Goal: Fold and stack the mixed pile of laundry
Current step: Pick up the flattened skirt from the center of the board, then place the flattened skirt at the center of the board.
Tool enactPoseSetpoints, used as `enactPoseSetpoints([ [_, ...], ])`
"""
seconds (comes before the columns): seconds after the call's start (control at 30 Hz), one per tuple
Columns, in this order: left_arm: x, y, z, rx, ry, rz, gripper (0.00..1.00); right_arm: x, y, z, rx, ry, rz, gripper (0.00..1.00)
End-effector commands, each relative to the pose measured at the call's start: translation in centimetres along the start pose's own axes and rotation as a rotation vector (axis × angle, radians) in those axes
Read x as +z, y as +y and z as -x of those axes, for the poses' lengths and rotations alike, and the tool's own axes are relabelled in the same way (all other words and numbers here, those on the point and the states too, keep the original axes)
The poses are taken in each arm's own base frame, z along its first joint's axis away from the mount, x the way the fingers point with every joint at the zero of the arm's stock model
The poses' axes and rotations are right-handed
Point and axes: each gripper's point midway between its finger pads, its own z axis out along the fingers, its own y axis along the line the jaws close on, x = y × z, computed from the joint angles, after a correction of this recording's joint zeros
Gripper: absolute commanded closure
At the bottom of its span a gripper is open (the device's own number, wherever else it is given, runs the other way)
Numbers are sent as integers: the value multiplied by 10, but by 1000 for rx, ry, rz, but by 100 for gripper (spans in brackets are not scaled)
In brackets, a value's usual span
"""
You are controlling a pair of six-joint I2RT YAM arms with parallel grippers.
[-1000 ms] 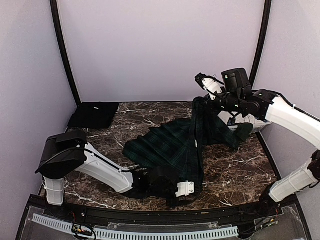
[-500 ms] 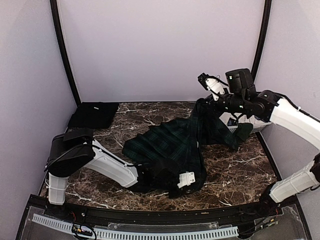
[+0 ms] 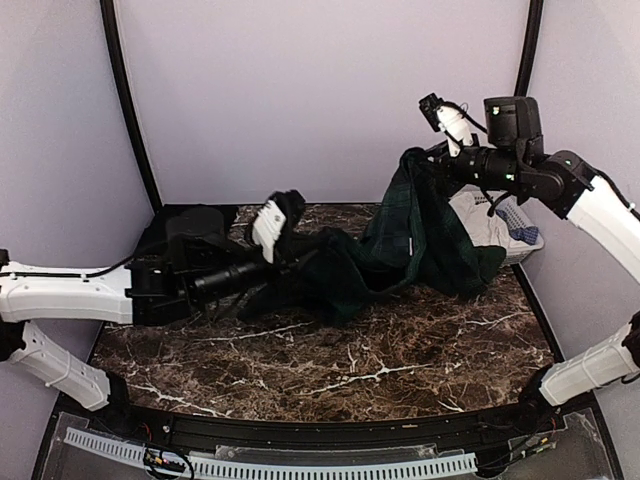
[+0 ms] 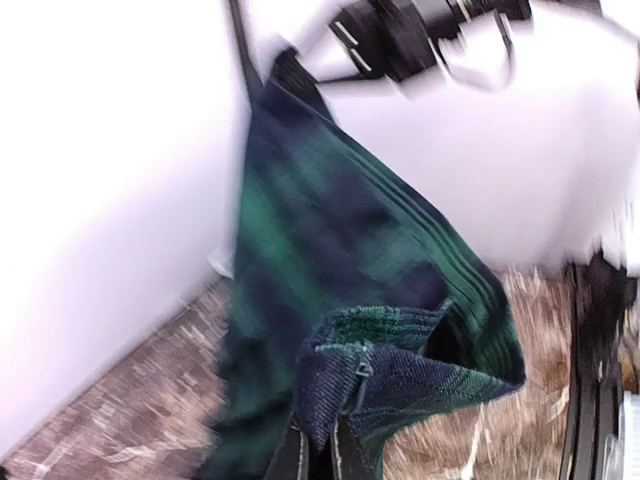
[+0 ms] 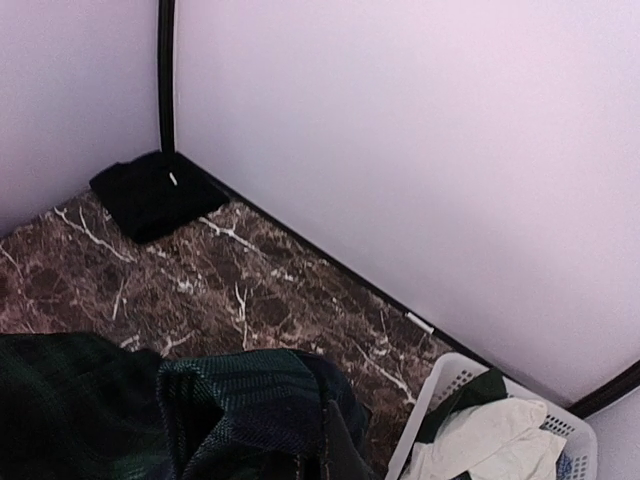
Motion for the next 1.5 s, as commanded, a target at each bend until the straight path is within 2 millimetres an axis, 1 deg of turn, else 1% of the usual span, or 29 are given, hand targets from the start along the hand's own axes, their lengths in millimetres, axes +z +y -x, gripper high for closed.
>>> enactPoseSetpoints([
  [0.0, -61, 38, 75, -31, -124, 139, 100, -70, -8, 84, 35, -276, 22, 100],
  [0.1, -93, 46, 96, -55, -159, 149, 100, -106, 9, 102, 28, -355, 123, 100],
  [0.13, -111, 48, 111, -70, -202, 147, 100, -118, 16, 106, 21, -374, 155, 100],
  [0.17, -118, 44, 114, -83, -205, 116, 100, -128, 25, 107, 7, -383, 197, 100],
  [0.27, -160, 42, 146, -112, -311, 67, 100, -163, 50, 113, -33, -446, 307, 100],
  [0.3, -164, 41, 147, -122, -300, 56, 100, -173, 55, 114, -37, -461, 332, 100],
  [0.33, -173, 42, 159, -129, -321, 50, 100, -181, 59, 115, -38, -472, 354, 100],
  [0.37, -173, 40, 154, -133, -283, 42, 100, -190, 63, 117, -37, -485, 377, 100],
  [0.4, -177, 44, 162, -141, -288, 53, 100, -195, 66, 117, -29, -492, 393, 100],
  [0.47, -178, 51, 162, -167, -265, 91, 100, -193, 65, 116, -1, -479, 388, 100],
  [0.53, -178, 64, 161, -202, -258, 164, 100, -172, 60, 110, 18, -427, 340, 100],
  [0.63, -174, 99, 149, -256, -209, 329, 100, -118, 43, 94, 46, -300, 212, 100],
  [0.67, -166, 109, 138, -288, -165, 369, 100, -93, 35, 85, 65, -244, 179, 100],
  [0.7, -160, 132, 123, -313, -123, 445, 100, -76, 26, 78, 91, -208, 162, 100],
  [0.73, -155, 137, 111, -375, -93, 441, 100, -57, 15, 69, 134, -171, 149, 100],
  [0.8, -150, 184, 76, -480, -32, 541, 100, -20, 0, 51, 195, -116, 152, 100],
  [0.83, -139, 194, 55, -511, 14, 555, 100, 0, -8, 37, 236, -73, 145, 100],
  [0.87, -131, 201, 47, -554, 22, 538, 100, 20, -11, 24, 268, -35, 162, 100],
  [0.9, -122, 222, 21, -592, 73, 574, 100, 42, -15, 10, 293, 3, 171, 100],
  [0.93, -123, 244, 11, -638, 63, 615, 100, 63, -19, -5, 310, 44, 166, 100],
  [0.97, -105, 254, -15, -682, 117, 592, 97, 87, -26, -23, 329, 98, 141, 97],
  [1.0, -105, 276, -26, -728, 104, 628, 92, 107, -33, -40, 348, 154, 120, 76],
  [1.03, -88, 289, -51, -764, 158, 621, 77, 123, -40, -52, 363, 198, 98, 56],
  [1.1, -77, 313, -74, -783, 208, 678, 57, 140, -50, -65, 378, 249, 55, 5],
  [1.13, -73, 320, -72, -767, 214, 685, 47, 143, -53, -66, 381, 248, 45, 2],
  [1.17, -70, 323, -83, -770, 248, 700, 40, 141, -55, -61, 377, 232, 39, 1],
  [1.27, -74, 331, -82, -746, 246, 742, 23, 135, -61, -60, 372, 210, 23, 1],
  [1.37, -74, 327, -87, -727, 269, 734, 21, 136, -51, -67, 366, 220, 87, 2],
  [1.47, -64, 307, -106, -734, 320, 651, 24, 145, -23, -83, 400, 244, 227, 11],
])
